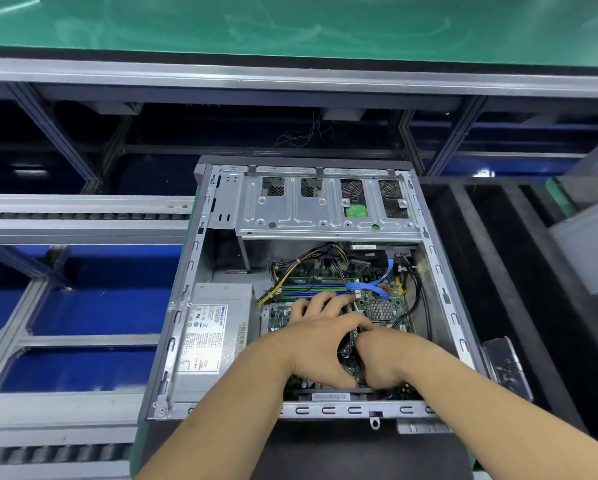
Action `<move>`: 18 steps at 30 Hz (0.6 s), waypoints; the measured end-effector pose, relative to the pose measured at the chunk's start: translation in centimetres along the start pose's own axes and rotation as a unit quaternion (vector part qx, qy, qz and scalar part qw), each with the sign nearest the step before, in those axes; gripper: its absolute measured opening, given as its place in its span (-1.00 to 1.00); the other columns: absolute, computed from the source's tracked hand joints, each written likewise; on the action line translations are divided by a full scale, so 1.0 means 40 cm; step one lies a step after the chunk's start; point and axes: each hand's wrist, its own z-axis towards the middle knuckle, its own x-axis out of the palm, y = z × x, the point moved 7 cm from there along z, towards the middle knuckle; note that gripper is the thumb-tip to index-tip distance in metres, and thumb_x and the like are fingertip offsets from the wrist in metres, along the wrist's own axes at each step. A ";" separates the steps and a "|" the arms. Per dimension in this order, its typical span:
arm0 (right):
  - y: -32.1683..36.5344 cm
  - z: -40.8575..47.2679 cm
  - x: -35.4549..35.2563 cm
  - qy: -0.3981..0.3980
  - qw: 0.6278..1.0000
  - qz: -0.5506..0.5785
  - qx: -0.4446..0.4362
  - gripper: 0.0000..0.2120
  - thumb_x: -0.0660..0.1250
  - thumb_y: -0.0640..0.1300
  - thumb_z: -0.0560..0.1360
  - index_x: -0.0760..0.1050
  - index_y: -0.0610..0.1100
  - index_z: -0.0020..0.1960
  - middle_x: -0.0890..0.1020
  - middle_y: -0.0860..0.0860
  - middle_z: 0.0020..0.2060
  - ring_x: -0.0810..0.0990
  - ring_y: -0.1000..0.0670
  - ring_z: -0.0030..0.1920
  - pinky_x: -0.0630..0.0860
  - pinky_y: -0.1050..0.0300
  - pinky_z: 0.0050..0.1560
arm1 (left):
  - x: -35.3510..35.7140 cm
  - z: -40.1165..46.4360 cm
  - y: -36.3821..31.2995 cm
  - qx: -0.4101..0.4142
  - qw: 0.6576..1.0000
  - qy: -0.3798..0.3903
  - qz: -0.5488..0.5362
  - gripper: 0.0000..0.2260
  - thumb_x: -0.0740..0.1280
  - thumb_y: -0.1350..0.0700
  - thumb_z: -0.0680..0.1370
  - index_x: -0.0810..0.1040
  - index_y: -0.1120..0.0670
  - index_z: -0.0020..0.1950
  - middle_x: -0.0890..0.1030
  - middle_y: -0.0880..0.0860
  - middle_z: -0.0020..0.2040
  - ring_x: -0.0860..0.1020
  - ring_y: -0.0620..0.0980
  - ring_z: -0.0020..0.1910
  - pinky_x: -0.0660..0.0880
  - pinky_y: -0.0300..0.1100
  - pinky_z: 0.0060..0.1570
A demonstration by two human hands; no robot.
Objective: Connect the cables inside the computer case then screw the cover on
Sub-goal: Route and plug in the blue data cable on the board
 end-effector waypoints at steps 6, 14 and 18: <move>0.008 0.001 -0.001 0.001 1.000 -0.017 -0.006 -0.95 0.30 -0.21 0.49 0.43 -0.15 -0.09 0.44 -0.02 -0.29 0.53 -0.11 -0.16 0.51 0.08 -0.15 | 0.000 -0.001 0.000 0.000 1.000 -0.004 -0.004 -0.29 0.50 -0.06 0.34 0.24 -0.27 0.40 -0.02 -0.14 0.57 -0.20 -0.13 0.52 -0.25 0.06 0.40; 0.010 0.002 0.008 0.028 0.999 -0.032 -0.008 -0.96 0.26 -0.24 0.49 0.42 -0.16 -0.14 0.48 -0.02 -0.31 0.50 -0.10 -0.24 0.48 0.08 -0.19 | -0.002 0.001 -0.002 -0.001 1.000 -0.001 0.004 -0.30 0.50 -0.08 0.34 0.24 -0.31 0.40 -0.02 -0.11 0.58 -0.19 -0.11 0.52 -0.25 0.08 0.40; 0.002 -0.004 0.010 0.028 1.000 -0.011 0.000 -0.87 0.27 -0.22 0.50 0.51 -0.20 0.03 0.60 -0.11 -0.11 0.60 -0.16 -0.10 0.54 0.05 -0.10 | 0.000 0.000 -0.004 0.000 1.000 0.000 0.004 -0.28 0.50 -0.08 0.34 0.23 -0.32 0.40 -0.02 -0.12 0.57 -0.20 -0.12 0.52 -0.26 0.09 0.40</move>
